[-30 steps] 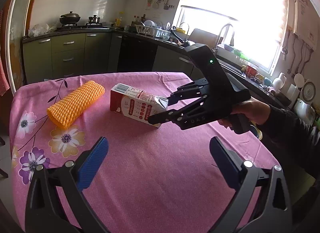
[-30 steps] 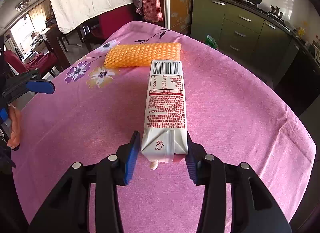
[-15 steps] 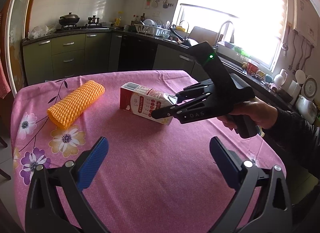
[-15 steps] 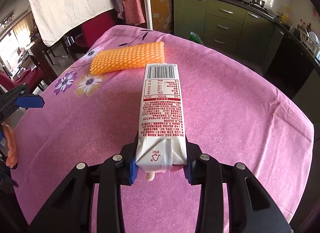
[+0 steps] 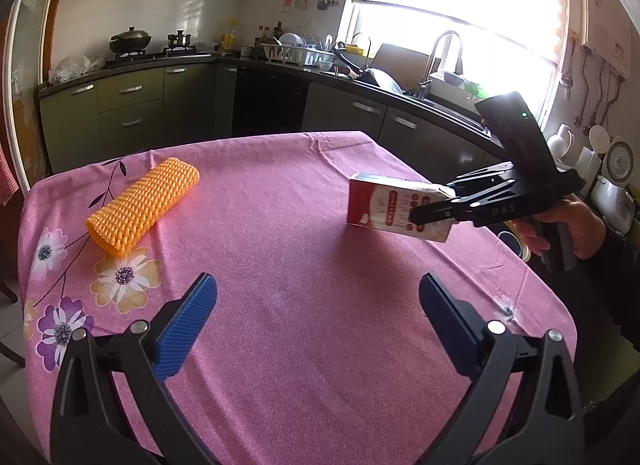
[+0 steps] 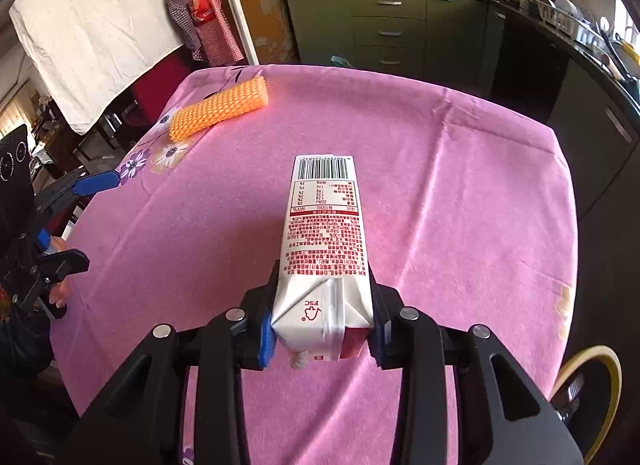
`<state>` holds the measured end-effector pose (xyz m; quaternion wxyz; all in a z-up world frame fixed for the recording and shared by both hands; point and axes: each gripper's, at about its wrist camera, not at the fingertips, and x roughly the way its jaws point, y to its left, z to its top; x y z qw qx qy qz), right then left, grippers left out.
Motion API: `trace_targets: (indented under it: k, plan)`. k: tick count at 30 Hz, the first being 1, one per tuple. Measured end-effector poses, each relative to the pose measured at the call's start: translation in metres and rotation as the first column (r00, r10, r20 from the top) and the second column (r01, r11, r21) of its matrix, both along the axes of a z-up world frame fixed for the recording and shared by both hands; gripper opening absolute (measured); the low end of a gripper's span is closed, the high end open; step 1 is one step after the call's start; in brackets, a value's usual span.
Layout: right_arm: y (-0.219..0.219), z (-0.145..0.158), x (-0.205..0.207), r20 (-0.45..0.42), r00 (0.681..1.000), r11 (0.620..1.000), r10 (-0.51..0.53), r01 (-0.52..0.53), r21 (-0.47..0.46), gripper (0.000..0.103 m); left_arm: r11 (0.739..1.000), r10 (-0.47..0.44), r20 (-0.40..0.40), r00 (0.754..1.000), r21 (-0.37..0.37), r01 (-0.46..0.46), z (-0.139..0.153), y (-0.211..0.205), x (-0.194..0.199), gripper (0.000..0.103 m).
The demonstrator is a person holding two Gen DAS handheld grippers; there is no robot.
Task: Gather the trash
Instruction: 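Carry the milk carton over the bin and open the right gripper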
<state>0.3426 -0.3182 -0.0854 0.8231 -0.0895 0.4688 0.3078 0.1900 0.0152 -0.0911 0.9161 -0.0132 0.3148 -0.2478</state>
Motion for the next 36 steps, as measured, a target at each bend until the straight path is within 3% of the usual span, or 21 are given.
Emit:
trace_targets:
  k: [13,18,23,28,30,33,36]
  plan:
    - [-0.046,0.041,-0.045,0.071,0.995,0.997,-0.075,0.077,-0.027,0.035,1.000,-0.002,0.003,1.000,0.017,0.002,-0.003,-0.003,-0.001,0.096]
    - [-0.100,0.066,-0.053,0.121,0.970,0.976,-0.211,0.215,-0.027,0.035,1.000,-0.008,0.001,1.000,0.013,0.008,-0.003,-0.004,-0.001,0.096]
    - [-0.188,0.064,-0.051,0.135,0.888,0.887,-0.439,0.453,-0.091,0.036,0.999,-0.022,-0.003,1.000,0.023,0.022,-0.004,-0.008,-0.002,0.096]
    - [-0.266,0.027,-0.036,0.080,0.784,0.772,-0.616,0.621,-0.137,0.037,0.999,-0.030,-0.011,0.999,0.037,0.030,-0.007,-0.012,-0.001,0.096]
    - [-0.289,0.010,-0.031,0.065,0.737,0.725,-0.673,0.675,-0.137,0.056,0.999,-0.031,-0.011,0.999,0.041,0.031,-0.008,-0.012,-0.001,0.096]
    - [-0.310,-0.001,-0.038,0.025,0.681,0.678,-0.732,0.732,-0.076,0.060,0.999,-0.027,-0.017,0.999,0.043,0.028,-0.009,-0.012,0.000,0.096]
    - [-0.303,0.008,-0.058,0.020,0.681,0.681,-0.732,0.732,-0.006,0.060,0.999,-0.027,-0.033,0.999,0.039,0.028,-0.012,-0.011,0.002,0.096]
